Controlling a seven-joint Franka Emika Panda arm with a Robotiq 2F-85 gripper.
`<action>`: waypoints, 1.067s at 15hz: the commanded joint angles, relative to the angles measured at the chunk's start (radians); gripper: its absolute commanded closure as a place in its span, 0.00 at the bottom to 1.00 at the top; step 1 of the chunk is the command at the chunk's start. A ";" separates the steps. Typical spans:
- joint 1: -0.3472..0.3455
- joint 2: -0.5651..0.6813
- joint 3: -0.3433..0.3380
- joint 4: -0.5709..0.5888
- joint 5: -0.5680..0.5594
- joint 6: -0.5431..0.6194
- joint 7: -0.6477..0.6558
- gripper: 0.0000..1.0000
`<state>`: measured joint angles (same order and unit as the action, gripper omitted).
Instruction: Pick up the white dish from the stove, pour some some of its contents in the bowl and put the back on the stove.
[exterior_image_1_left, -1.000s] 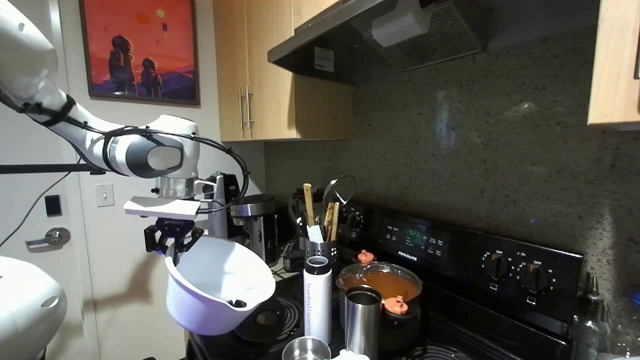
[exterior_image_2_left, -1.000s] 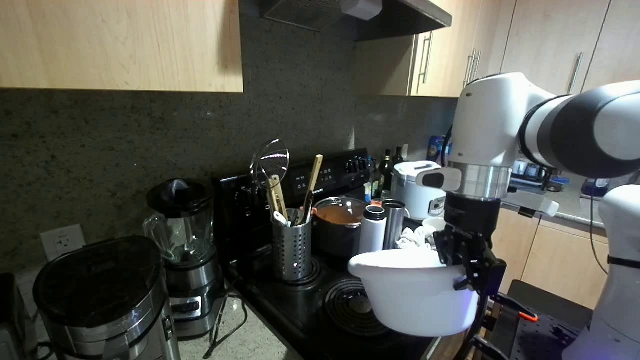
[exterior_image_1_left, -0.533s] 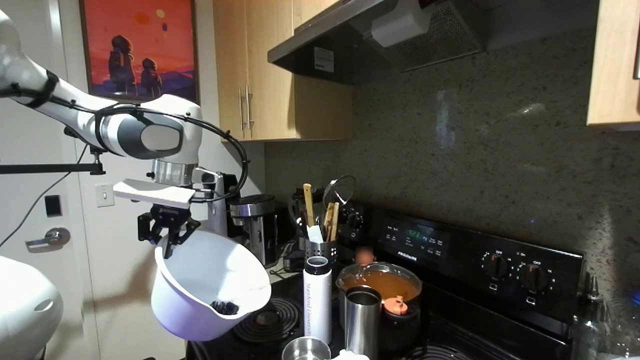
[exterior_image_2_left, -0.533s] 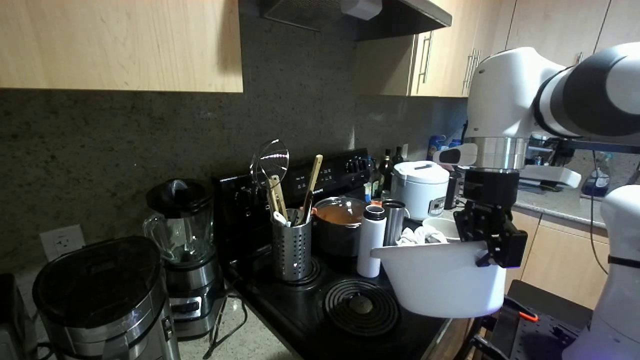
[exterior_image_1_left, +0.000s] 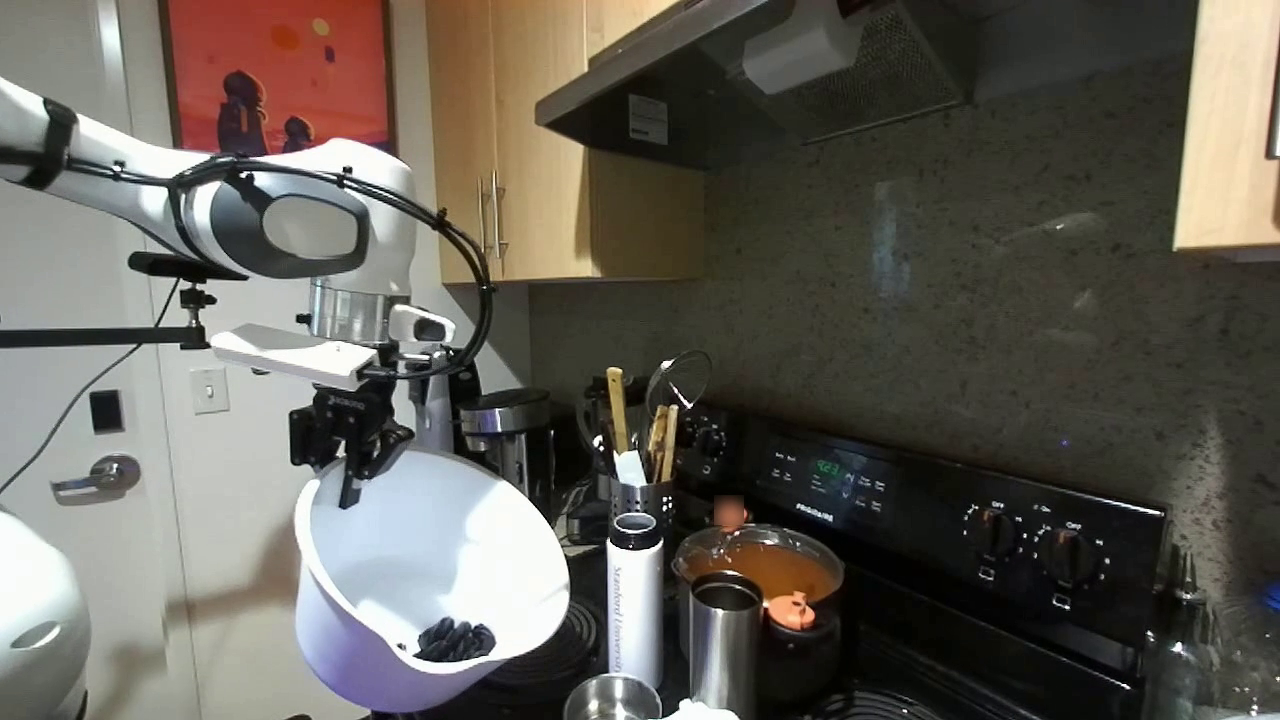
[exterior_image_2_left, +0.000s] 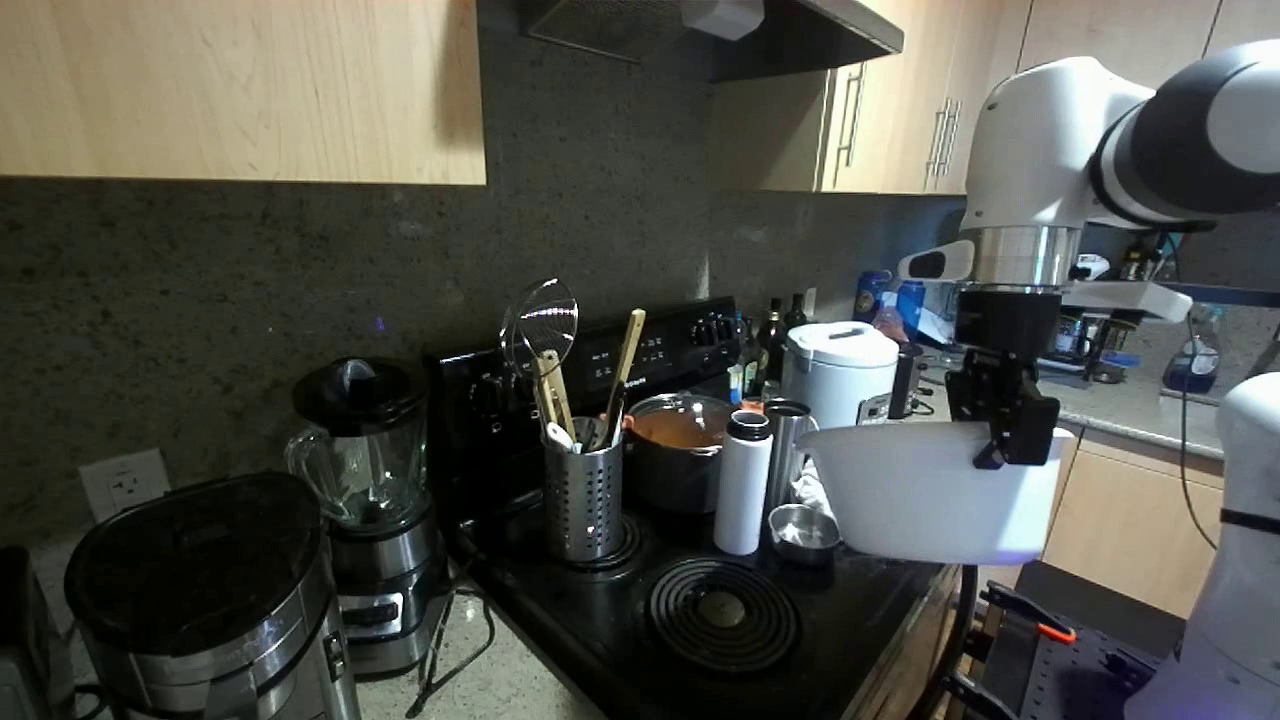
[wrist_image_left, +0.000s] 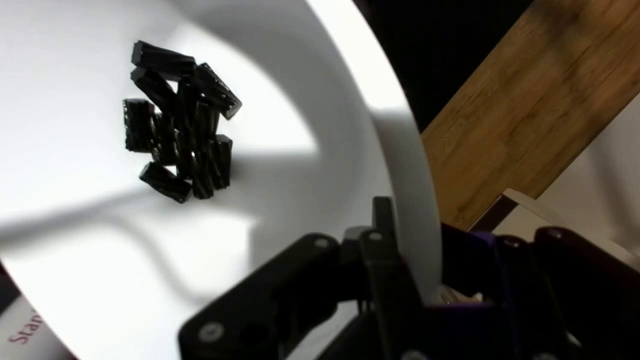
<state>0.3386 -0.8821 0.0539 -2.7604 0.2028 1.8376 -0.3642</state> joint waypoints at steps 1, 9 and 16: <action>-0.075 -0.022 -0.048 0.045 -0.042 -0.077 0.019 0.98; -0.165 0.024 -0.156 0.126 -0.050 -0.146 0.004 0.98; -0.252 0.043 -0.206 0.166 -0.033 -0.114 0.031 0.98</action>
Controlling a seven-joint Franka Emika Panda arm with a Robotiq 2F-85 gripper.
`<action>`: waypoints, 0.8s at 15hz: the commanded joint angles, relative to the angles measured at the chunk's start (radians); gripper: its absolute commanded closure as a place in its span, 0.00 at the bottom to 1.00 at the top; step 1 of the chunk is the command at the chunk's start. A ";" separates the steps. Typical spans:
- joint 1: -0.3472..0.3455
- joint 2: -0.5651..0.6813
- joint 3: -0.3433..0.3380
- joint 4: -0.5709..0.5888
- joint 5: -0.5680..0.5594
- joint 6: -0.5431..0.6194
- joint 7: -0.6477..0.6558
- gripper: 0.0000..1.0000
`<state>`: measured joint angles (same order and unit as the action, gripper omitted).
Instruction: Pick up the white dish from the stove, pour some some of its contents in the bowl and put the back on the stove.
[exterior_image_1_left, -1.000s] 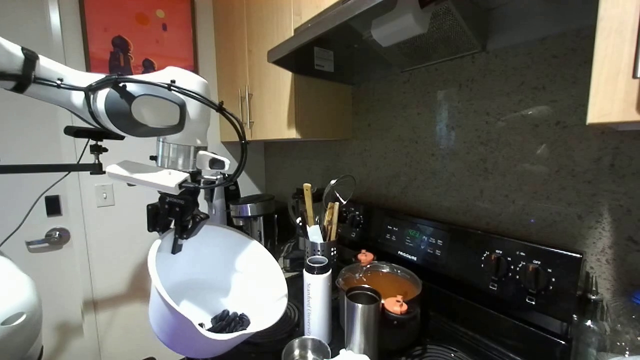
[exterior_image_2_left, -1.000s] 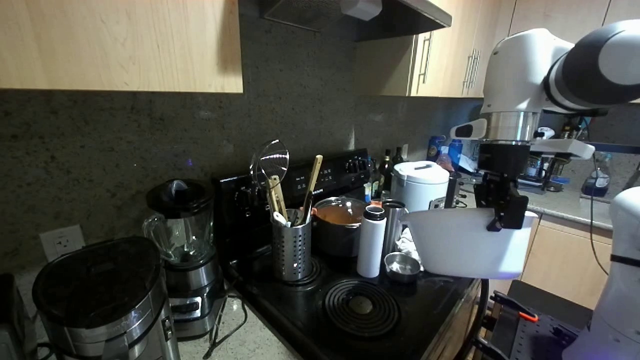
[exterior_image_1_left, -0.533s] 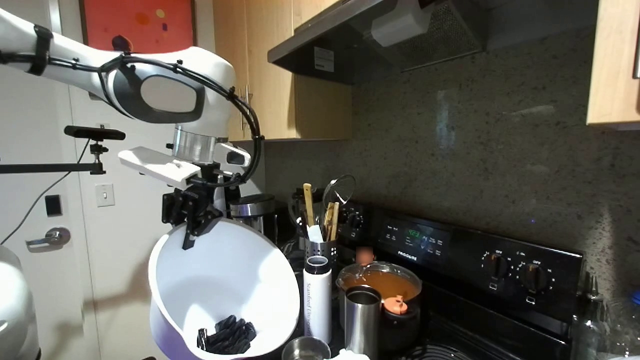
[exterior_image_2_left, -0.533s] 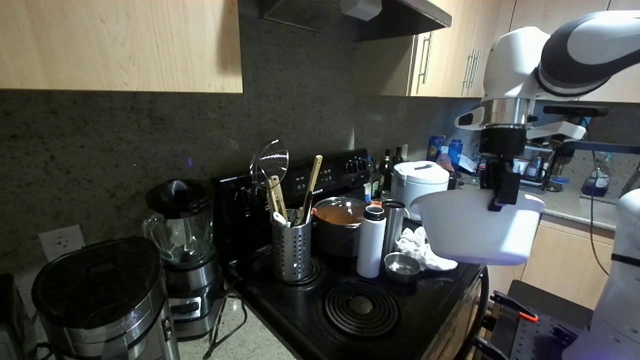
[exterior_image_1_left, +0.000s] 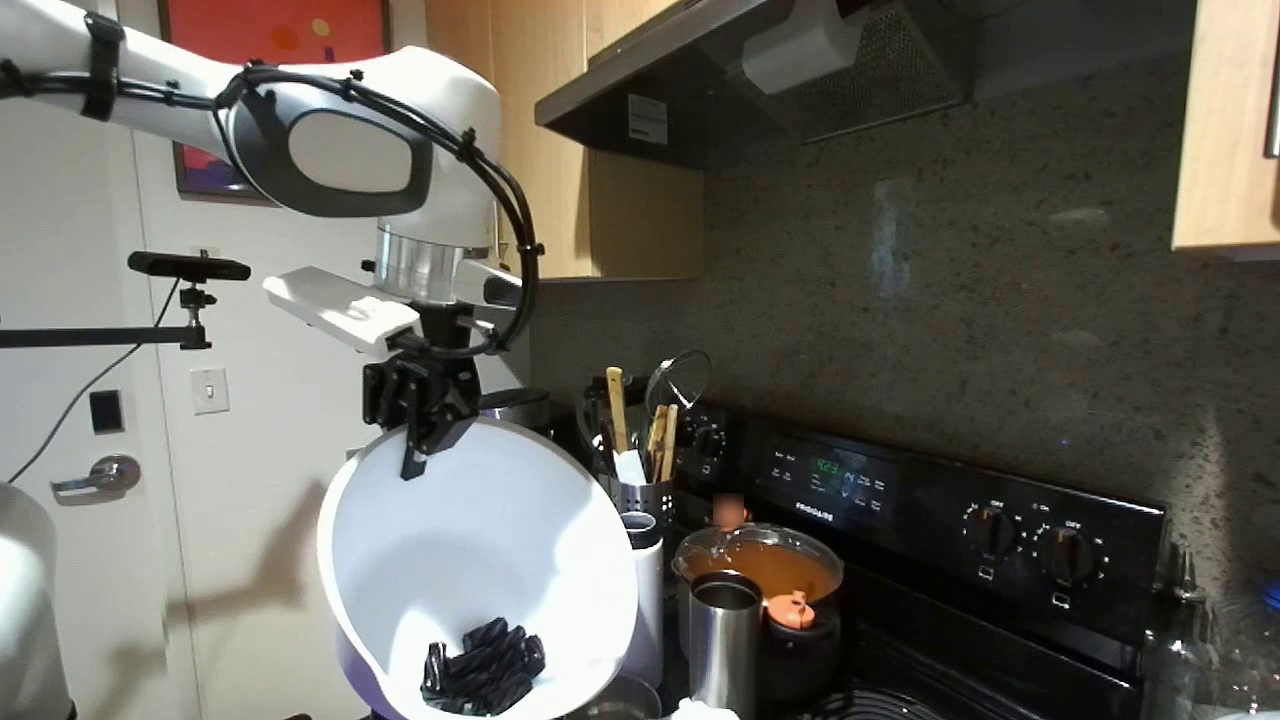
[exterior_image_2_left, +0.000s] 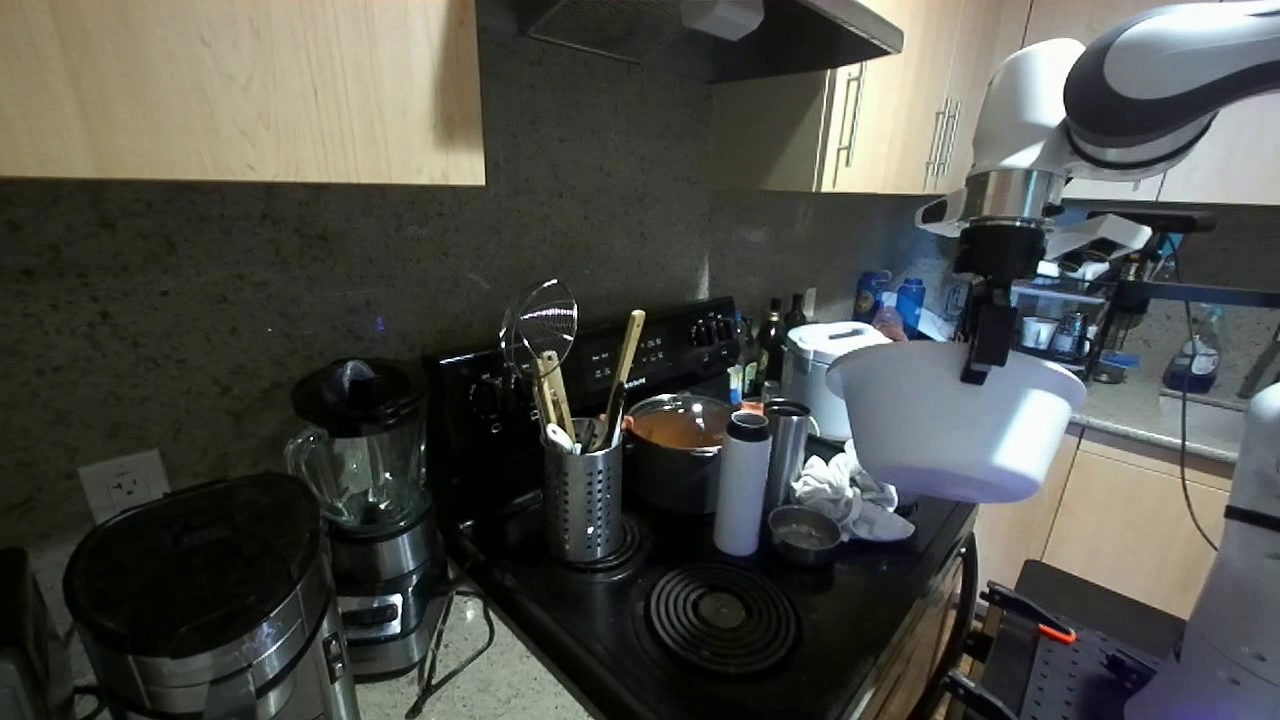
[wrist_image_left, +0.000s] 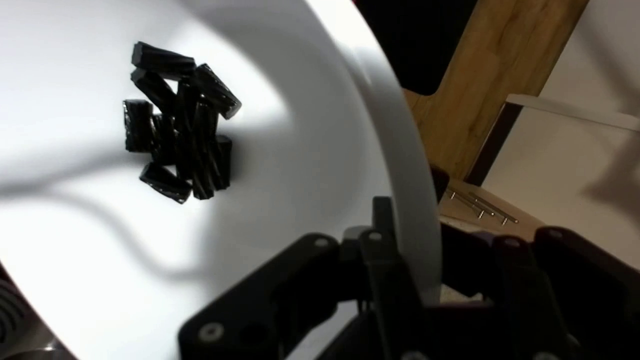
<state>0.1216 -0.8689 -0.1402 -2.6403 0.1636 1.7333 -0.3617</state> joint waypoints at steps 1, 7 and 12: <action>-0.047 0.037 -0.019 0.044 0.008 0.001 0.033 0.98; -0.059 0.152 -0.094 0.082 0.043 -0.011 -0.017 0.98; -0.051 0.299 -0.143 0.172 0.103 -0.016 -0.118 0.98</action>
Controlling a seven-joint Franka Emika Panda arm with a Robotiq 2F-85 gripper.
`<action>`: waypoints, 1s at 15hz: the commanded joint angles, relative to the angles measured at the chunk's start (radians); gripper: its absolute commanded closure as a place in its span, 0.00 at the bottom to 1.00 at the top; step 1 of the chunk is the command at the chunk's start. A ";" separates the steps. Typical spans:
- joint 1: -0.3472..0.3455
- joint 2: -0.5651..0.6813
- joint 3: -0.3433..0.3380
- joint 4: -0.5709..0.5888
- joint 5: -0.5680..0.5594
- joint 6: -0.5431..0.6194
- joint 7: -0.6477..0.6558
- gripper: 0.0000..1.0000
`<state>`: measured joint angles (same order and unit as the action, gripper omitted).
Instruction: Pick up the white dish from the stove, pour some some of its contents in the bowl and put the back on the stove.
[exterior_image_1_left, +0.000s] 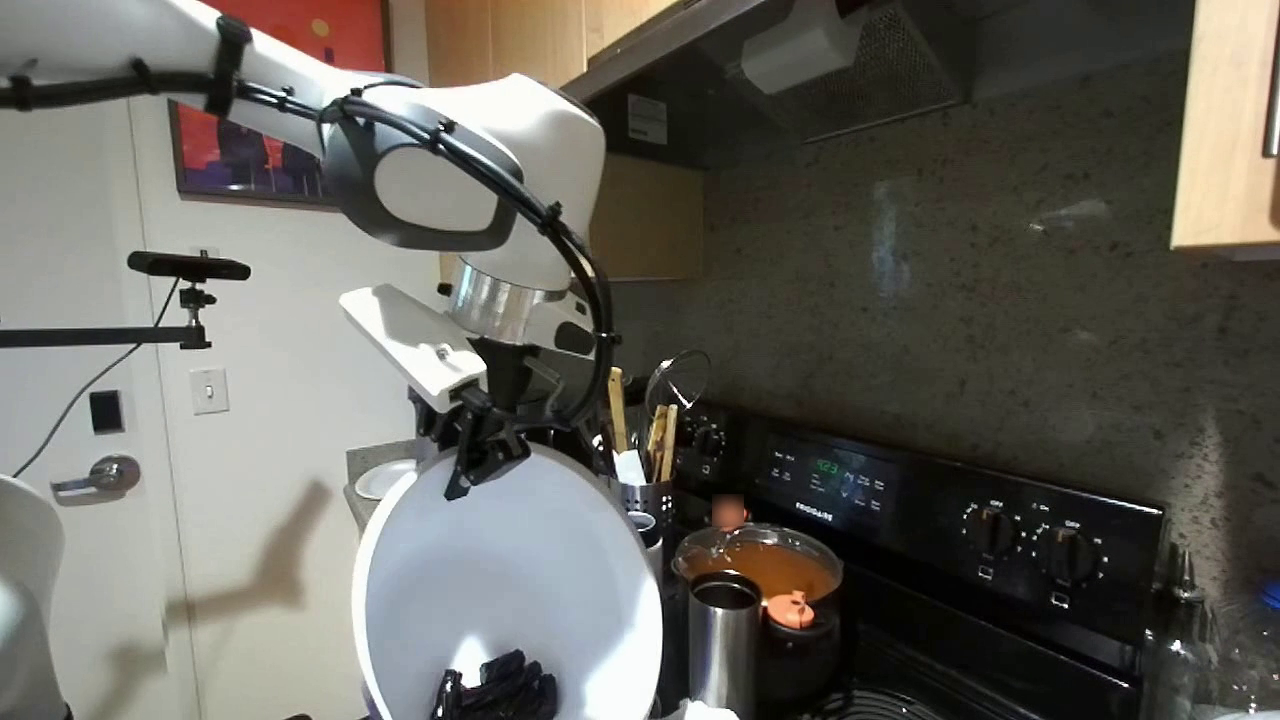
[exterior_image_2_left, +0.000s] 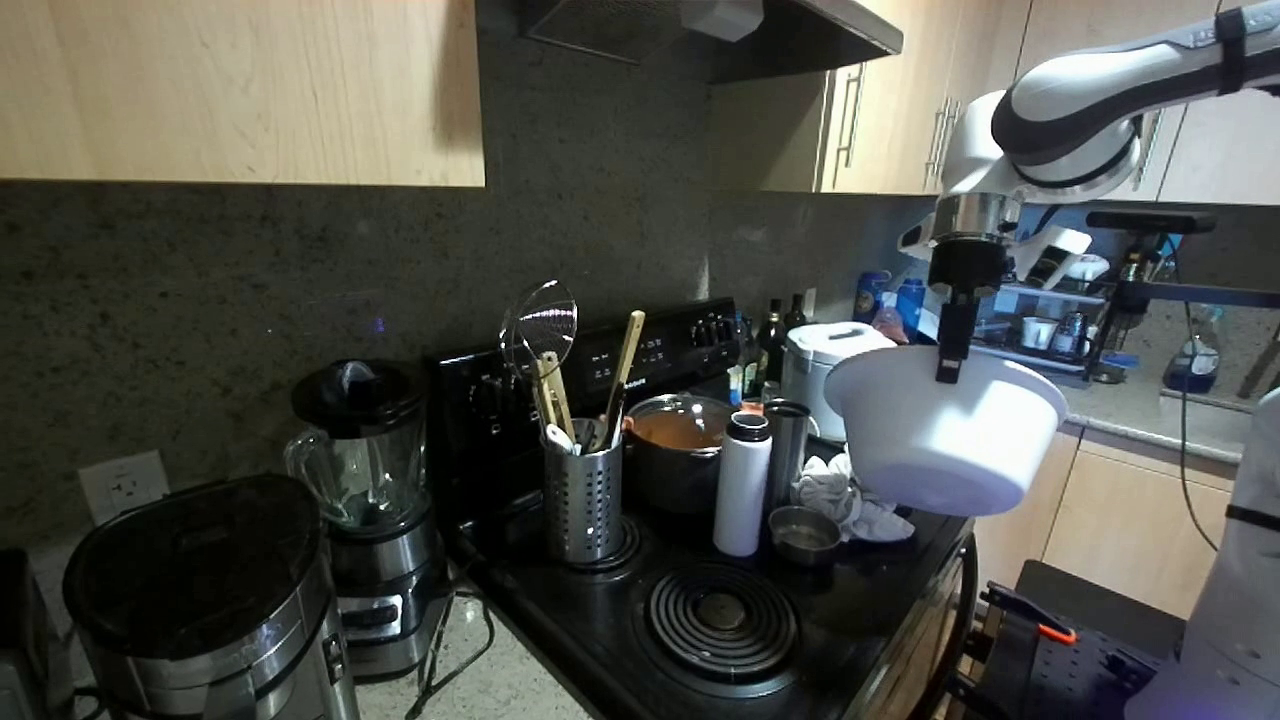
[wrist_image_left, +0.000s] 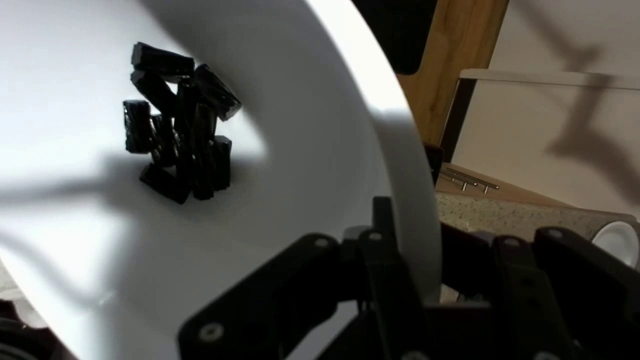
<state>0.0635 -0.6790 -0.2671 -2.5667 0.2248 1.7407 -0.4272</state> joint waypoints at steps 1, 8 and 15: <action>0.005 0.136 -0.018 0.118 0.053 -0.022 -0.070 0.98; -0.034 0.334 -0.041 0.278 0.124 -0.050 -0.152 0.98; -0.126 0.421 -0.053 0.357 0.153 -0.120 -0.142 0.98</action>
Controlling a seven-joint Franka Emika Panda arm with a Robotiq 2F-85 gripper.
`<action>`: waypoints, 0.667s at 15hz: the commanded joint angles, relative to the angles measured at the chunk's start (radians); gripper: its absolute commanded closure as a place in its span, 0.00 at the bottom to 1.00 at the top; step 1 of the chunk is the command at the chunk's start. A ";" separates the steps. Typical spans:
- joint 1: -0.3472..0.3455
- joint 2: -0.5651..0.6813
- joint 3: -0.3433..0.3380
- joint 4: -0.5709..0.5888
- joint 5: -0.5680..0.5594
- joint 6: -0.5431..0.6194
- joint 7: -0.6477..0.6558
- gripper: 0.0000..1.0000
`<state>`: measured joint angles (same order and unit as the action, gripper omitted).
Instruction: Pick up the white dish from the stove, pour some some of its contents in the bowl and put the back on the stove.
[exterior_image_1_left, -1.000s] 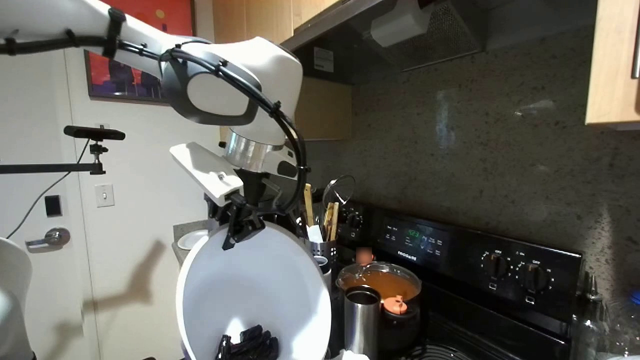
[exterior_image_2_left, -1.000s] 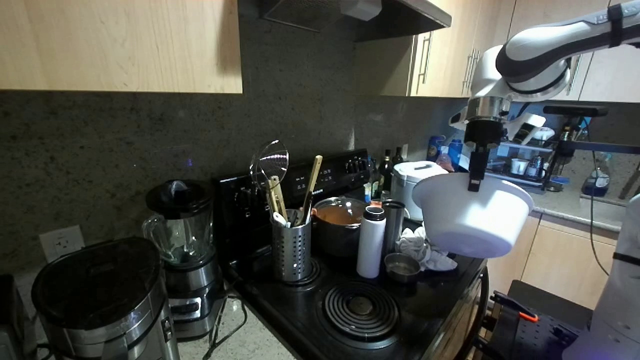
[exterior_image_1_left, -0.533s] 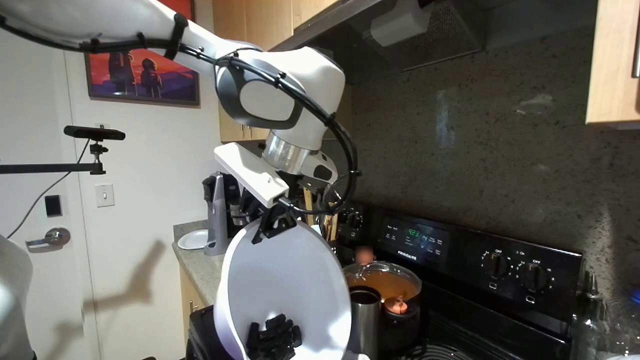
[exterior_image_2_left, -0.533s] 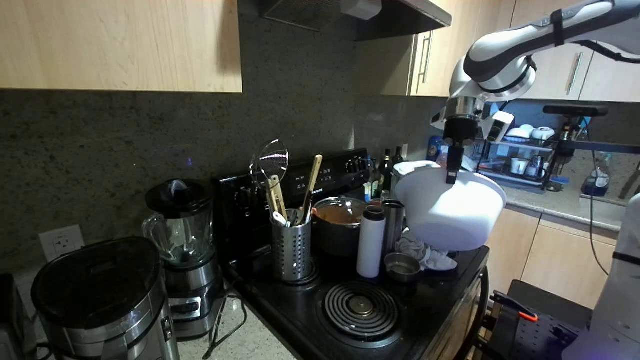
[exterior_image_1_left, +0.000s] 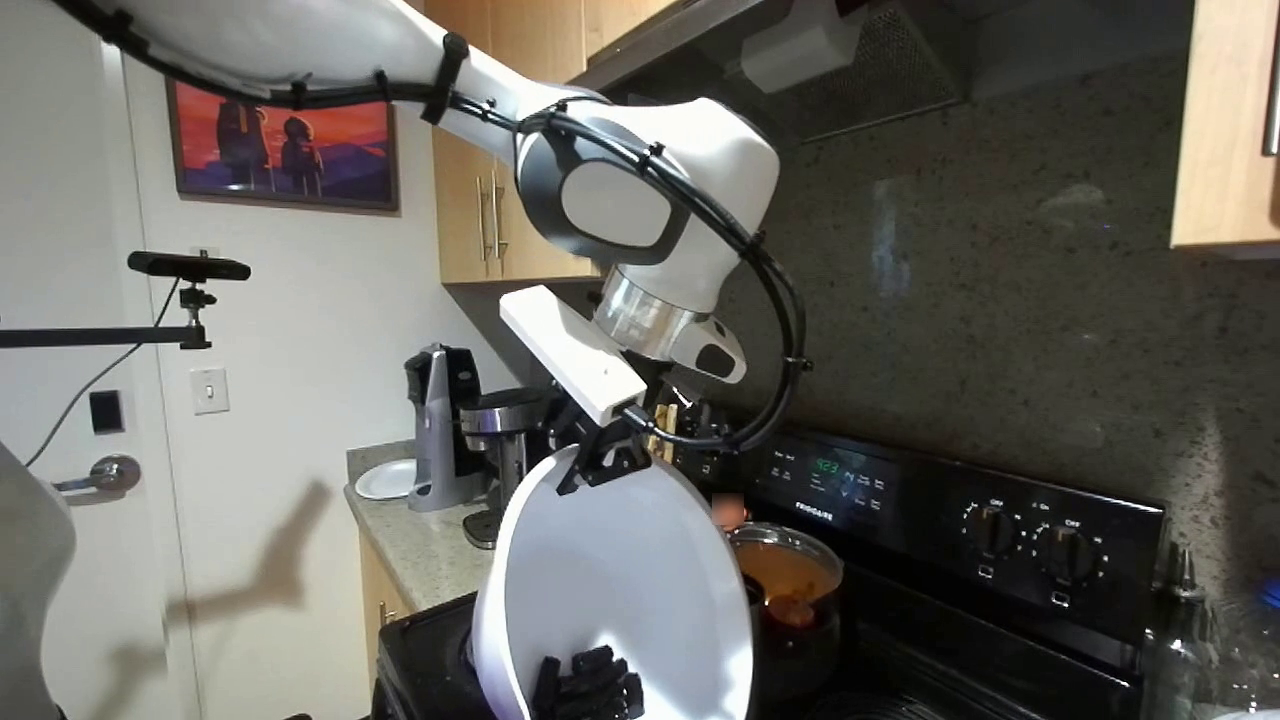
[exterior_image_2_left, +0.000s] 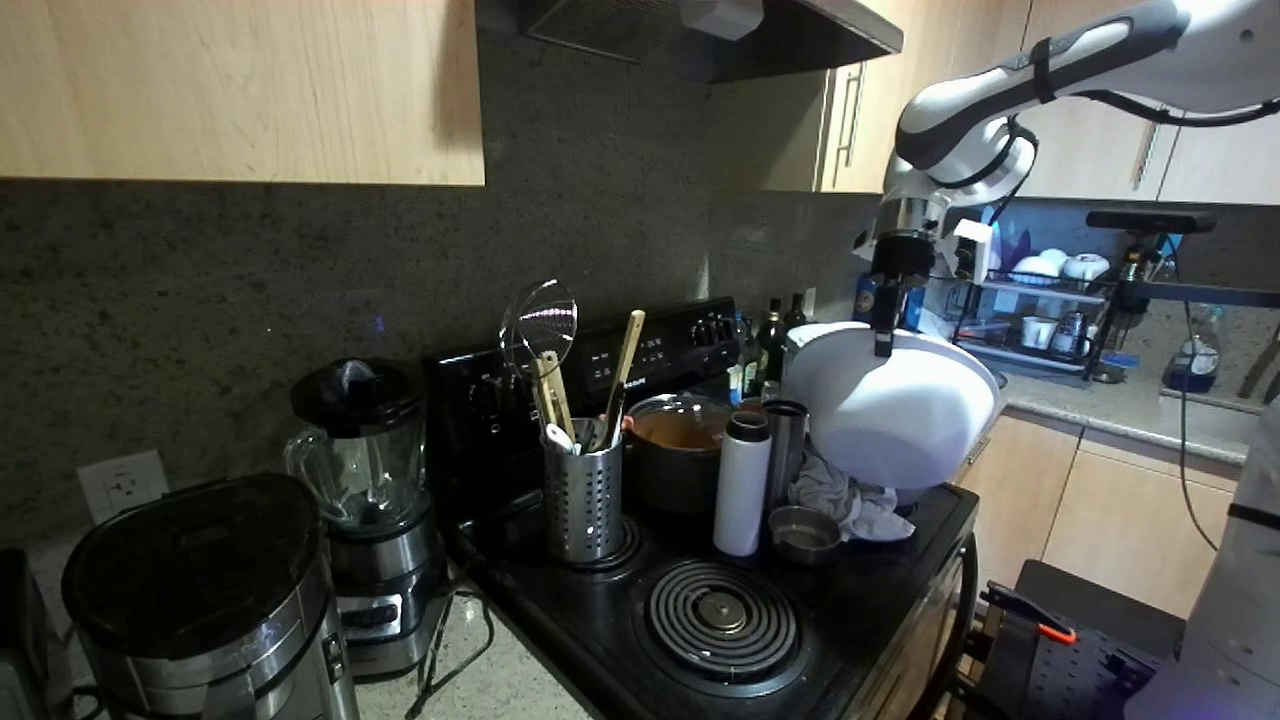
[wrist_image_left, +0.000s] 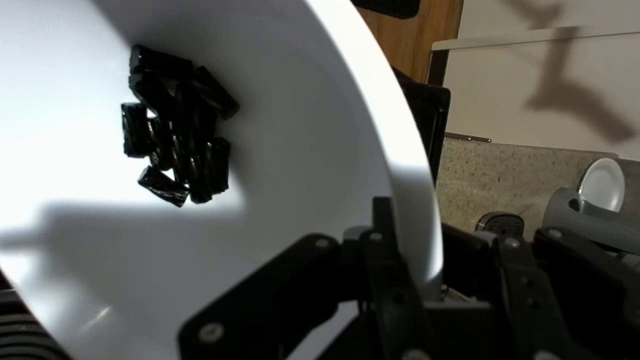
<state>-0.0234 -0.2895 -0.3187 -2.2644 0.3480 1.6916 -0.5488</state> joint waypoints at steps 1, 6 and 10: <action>-0.050 0.035 -0.002 0.058 0.034 -0.082 -0.022 0.98; -0.084 0.057 -0.006 0.074 0.078 -0.144 -0.032 0.98; -0.108 0.087 -0.019 0.097 0.116 -0.184 -0.065 0.98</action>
<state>-0.1062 -0.2388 -0.3285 -2.2226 0.4231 1.5769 -0.5758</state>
